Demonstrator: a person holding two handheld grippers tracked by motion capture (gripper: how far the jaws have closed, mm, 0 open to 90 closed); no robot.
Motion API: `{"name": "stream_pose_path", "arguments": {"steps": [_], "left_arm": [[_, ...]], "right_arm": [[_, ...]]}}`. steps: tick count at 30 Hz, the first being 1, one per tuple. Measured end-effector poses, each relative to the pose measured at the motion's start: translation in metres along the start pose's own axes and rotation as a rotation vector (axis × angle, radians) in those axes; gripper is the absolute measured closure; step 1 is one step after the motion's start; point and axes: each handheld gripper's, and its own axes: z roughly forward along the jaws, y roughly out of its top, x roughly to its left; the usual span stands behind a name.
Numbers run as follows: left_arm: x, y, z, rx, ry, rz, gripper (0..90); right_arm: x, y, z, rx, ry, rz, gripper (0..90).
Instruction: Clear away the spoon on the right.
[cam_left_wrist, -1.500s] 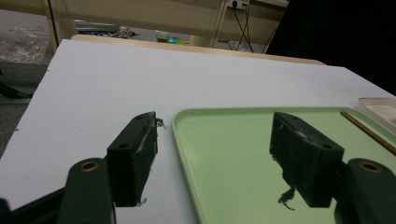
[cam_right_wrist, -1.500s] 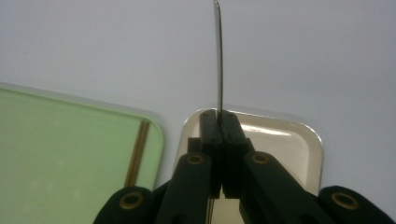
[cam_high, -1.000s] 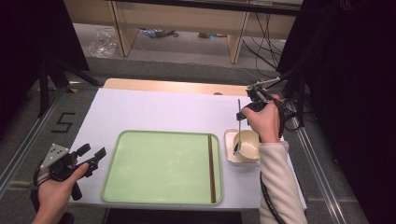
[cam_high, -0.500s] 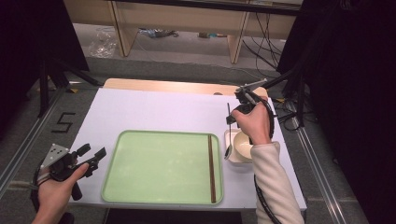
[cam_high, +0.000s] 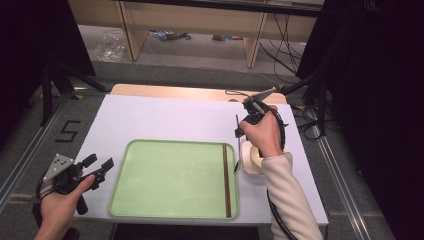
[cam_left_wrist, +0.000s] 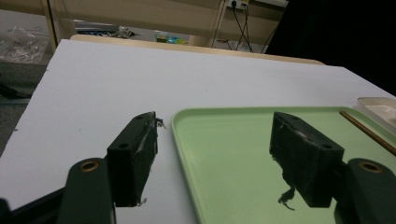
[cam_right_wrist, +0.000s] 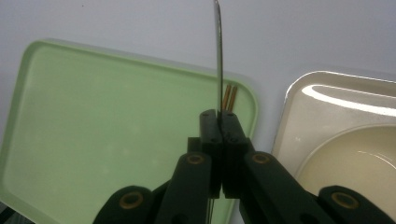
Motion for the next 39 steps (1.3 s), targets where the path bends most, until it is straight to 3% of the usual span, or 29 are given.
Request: {"name": "stream_pose_path", "arguments": {"steps": [3,4,6,7,9,10,11,14,16,18,23,24,25,30,31,32,39], "left_arm": [[0.0,0.0,0.0,0.0,0.0,0.0,32.1],[0.0,0.0,0.0,0.0,0.0,-0.001,32.1],[0.0,0.0,0.0,0.0,0.0,0.002,32.1],[0.0,0.0,0.0,0.0,0.0,0.0,32.0],[0.0,0.0,0.0,0.0,0.0,0.002,32.1],[0.0,0.0,0.0,0.0,0.0,0.001,32.1],[0.0,0.0,0.0,0.0,0.0,0.002,32.1],[0.0,0.0,0.0,0.0,0.001,0.001,32.1],[0.0,0.0,0.0,0.001,0.001,0.001,32.1],[0.0,0.0,0.0,0.001,0.001,0.001,32.1],[0.001,0.0,0.0,-0.001,0.001,0.008,32.1],[0.001,0.0,0.0,-0.001,0.001,0.007,32.1],[0.001,0.0,0.0,-0.001,0.0,0.007,32.1],[0.0,0.0,0.0,0.001,0.0,0.001,32.1],[0.0,0.0,0.0,0.001,0.001,0.001,32.1],[0.0,0.0,0.0,0.001,0.001,0.001,32.1],[0.0,0.0,0.0,0.002,0.001,0.0,32.1]], "right_arm": [[-0.002,0.0,0.006,-0.027,-0.003,-0.068,90.0],[0.002,0.0,0.007,-0.014,0.0,-0.038,90.0],[0.0,0.0,0.01,-0.021,-0.006,-0.082,90.0],[0.007,-0.001,0.008,0.029,0.0,0.002,90.0],[0.006,-0.001,0.012,0.006,-0.008,-0.042,90.0],[0.009,-0.001,0.011,0.033,-0.001,-0.001,90.0],[0.008,-0.001,0.012,0.027,-0.003,-0.033,90.0],[0.012,-0.002,0.015,0.044,-0.002,-0.009,90.0],[0.009,-0.002,0.019,0.02,-0.009,-0.075,90.0],[0.01,-0.002,0.022,0.019,-0.005,-0.09,90.0],[0.015,-0.002,0.03,0.046,-0.002,-0.087,90.0],[0.02,-0.003,0.031,0.074,0.0,-0.032,90.0],[0.017,-0.003,0.034,0.055,-0.004,-0.088,90.0],[0.024,-0.004,0.041,0.089,-0.009,-0.055,90.0],[0.023,-0.005,0.046,0.057,-0.007,-0.087,90.0],[0.023,-0.004,0.046,0.077,-0.011,-0.099,90.0],[0.03,-0.005,0.057,0.115,-0.01,-0.094,90.0]]}}
